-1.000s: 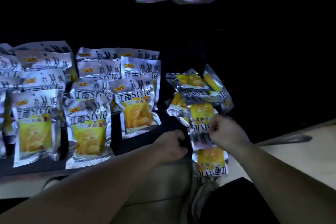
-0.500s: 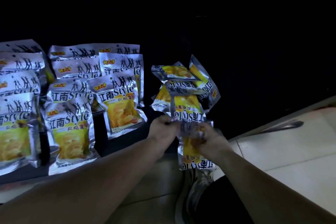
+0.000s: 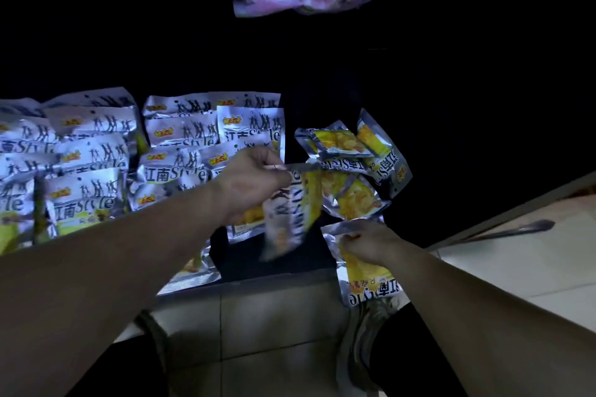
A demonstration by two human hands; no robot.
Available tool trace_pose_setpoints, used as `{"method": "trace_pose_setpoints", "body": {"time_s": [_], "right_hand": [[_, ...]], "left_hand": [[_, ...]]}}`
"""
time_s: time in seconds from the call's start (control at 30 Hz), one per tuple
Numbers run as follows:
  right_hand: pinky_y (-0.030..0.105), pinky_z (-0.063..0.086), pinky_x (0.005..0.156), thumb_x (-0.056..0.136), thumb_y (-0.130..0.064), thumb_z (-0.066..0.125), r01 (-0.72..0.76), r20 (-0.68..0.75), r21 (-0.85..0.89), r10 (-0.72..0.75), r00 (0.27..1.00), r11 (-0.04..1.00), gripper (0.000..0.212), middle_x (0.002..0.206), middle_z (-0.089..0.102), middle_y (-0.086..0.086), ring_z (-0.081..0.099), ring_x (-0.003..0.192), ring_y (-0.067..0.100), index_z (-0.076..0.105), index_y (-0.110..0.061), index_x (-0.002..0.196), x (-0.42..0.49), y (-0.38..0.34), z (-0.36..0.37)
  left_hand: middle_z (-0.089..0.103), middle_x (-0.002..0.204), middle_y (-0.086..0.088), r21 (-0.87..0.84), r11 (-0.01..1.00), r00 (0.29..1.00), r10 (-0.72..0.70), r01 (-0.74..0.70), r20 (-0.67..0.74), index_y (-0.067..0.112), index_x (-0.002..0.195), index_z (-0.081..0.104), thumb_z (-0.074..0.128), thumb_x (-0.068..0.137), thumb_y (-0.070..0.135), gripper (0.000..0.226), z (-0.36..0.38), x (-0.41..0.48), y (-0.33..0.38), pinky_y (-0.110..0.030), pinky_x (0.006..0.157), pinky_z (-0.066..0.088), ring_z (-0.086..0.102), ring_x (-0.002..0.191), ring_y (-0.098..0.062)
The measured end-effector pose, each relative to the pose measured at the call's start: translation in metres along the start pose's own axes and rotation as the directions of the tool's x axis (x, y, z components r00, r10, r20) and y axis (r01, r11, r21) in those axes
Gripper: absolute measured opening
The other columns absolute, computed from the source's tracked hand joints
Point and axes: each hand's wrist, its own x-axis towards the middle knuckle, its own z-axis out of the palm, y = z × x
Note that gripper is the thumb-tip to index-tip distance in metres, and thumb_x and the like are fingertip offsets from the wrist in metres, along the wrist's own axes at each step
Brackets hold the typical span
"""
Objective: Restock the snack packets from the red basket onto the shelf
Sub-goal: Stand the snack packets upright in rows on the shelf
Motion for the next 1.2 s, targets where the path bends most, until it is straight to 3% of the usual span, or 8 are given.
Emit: {"method": "trace_pose_setpoints", "body": {"time_s": [0.27,0.37,0.47,0.6,0.7,0.9,1.03,1.2], "right_hand": [[0.032,0.041,0.105,0.089,-0.045,0.077,0.279,-0.089,0.258,-0.264,0.960,0.925,0.074,0.161,0.036,-0.011,0.038,0.145,0.017,0.041,-0.039,0.153,-0.035,-0.071,0.011],[0.025,0.041,0.095,0.087,-0.033,0.082,0.385,-0.038,0.336,-0.397,0.917,0.859,0.060,0.137,0.056,-0.016,0.050,0.124,0.002,0.055,-0.026,0.141,-0.041,-0.105,0.020],[0.007,0.040,0.068,0.095,-0.013,0.072,0.418,-0.077,0.423,-0.427,0.901,0.804,0.024,0.077,0.053,-0.023,0.052,0.073,-0.015,0.053,-0.018,0.110,-0.039,-0.120,0.031],[0.012,0.038,0.054,0.099,-0.009,0.065,0.353,-0.174,0.474,-0.307,0.936,0.806,0.022,0.084,0.049,-0.002,0.049,0.068,0.003,0.045,-0.009,0.110,-0.031,-0.118,0.033],[0.020,0.040,0.058,0.101,-0.014,0.061,0.235,-0.187,0.489,-0.163,0.969,0.840,0.018,0.103,0.057,0.019,0.060,0.085,0.020,0.044,-0.020,0.099,-0.019,-0.113,0.037],[0.035,0.051,0.083,0.101,-0.019,0.061,0.113,-0.053,0.531,-0.100,0.994,0.840,0.014,0.115,0.062,0.001,0.061,0.104,0.023,0.051,-0.025,0.109,0.015,-0.122,0.062],[0.036,0.049,0.077,0.103,-0.025,0.057,0.129,-0.113,0.391,-0.091,0.989,0.911,0.005,0.105,0.060,0.001,0.059,0.092,0.021,0.053,-0.025,0.106,0.033,-0.125,0.070],[0.042,0.054,0.092,0.096,-0.033,0.068,0.116,-0.112,0.321,-0.084,0.990,0.940,0.046,0.133,0.061,0.003,0.064,0.111,0.029,0.049,-0.027,0.138,0.035,-0.116,0.074]], "left_hand": [[0.072,0.091,-0.008,0.320,0.926,0.967,0.132,-0.198,0.217,0.004,0.099,0.068,0.070,0.092,-0.001,0.009,-0.059,-0.030,-0.006,-0.031,0.067,0.056,0.067,0.075,-0.015],[0.073,0.093,-0.017,0.374,0.901,0.963,0.141,-0.221,0.228,0.002,0.098,0.070,0.072,0.091,0.003,0.008,-0.067,-0.030,-0.002,-0.041,0.065,0.060,0.068,0.072,-0.020],[0.073,0.093,-0.013,0.356,0.890,0.949,0.210,-0.285,0.236,0.004,0.100,0.069,0.071,0.091,0.003,0.009,-0.067,-0.022,0.003,-0.048,0.067,0.060,0.071,0.078,-0.019],[0.066,0.118,0.001,0.602,0.715,0.895,0.446,-0.355,-0.002,0.022,0.130,0.060,0.068,0.089,0.011,0.043,-0.064,-0.015,-0.008,-0.036,0.079,0.056,0.065,0.101,-0.020],[0.056,0.120,0.000,0.700,0.624,0.830,0.553,-0.349,-0.079,0.025,0.120,0.057,0.066,0.091,0.019,0.031,-0.066,-0.013,-0.025,-0.034,0.075,0.050,0.060,0.100,-0.022],[0.064,0.124,0.000,0.669,0.734,0.993,0.108,-0.117,0.055,0.029,0.120,0.063,0.061,0.089,0.006,0.038,-0.054,-0.024,-0.072,-0.037,0.083,0.059,0.065,0.101,-0.022],[0.050,0.141,-0.002,0.740,0.671,0.968,-0.155,-0.042,0.196,0.039,0.150,0.041,0.065,0.089,0.016,0.069,-0.040,-0.032,-0.106,-0.040,0.094,0.057,0.061,0.118,-0.029],[0.039,0.143,-0.001,0.725,0.689,0.954,-0.204,-0.020,0.221,0.042,0.154,0.031,0.065,0.088,0.016,0.079,-0.021,-0.036,-0.137,-0.040,0.097,0.055,0.057,0.122,-0.031]]}}
